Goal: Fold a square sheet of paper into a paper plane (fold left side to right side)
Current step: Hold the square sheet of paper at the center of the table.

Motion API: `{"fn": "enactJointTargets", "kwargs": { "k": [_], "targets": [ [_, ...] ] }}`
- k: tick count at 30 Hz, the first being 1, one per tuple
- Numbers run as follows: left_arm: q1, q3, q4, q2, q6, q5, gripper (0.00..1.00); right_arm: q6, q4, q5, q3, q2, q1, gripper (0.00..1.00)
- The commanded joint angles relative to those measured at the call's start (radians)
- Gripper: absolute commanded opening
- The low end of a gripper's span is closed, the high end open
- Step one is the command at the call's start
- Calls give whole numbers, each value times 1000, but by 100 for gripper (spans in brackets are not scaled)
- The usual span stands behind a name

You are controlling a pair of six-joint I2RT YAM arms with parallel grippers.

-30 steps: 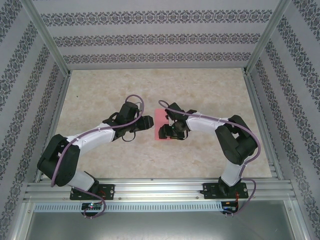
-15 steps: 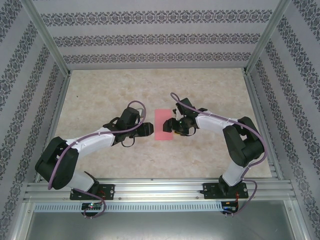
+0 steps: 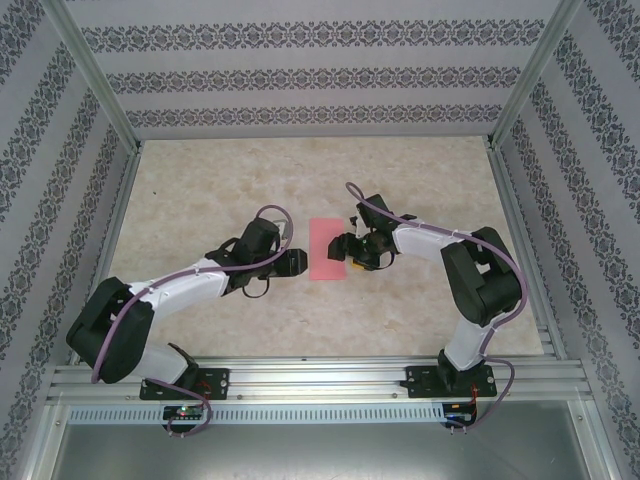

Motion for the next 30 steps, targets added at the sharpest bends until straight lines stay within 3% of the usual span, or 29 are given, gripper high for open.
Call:
{"fn": "enactJointTargets", "kwargs": {
  "k": [1, 8, 30],
  "targets": [
    [-21, -30, 92, 9, -6, 79, 43, 4, 20, -7, 11, 3, -7, 71],
    [-42, 20, 237, 166, -89, 163, 35, 2, 15, -5, -2, -12, -22, 71],
    [-43, 61, 214, 319, -96, 97, 29, -10, 21, -17, -15, -24, -35, 71]
  ]
}}
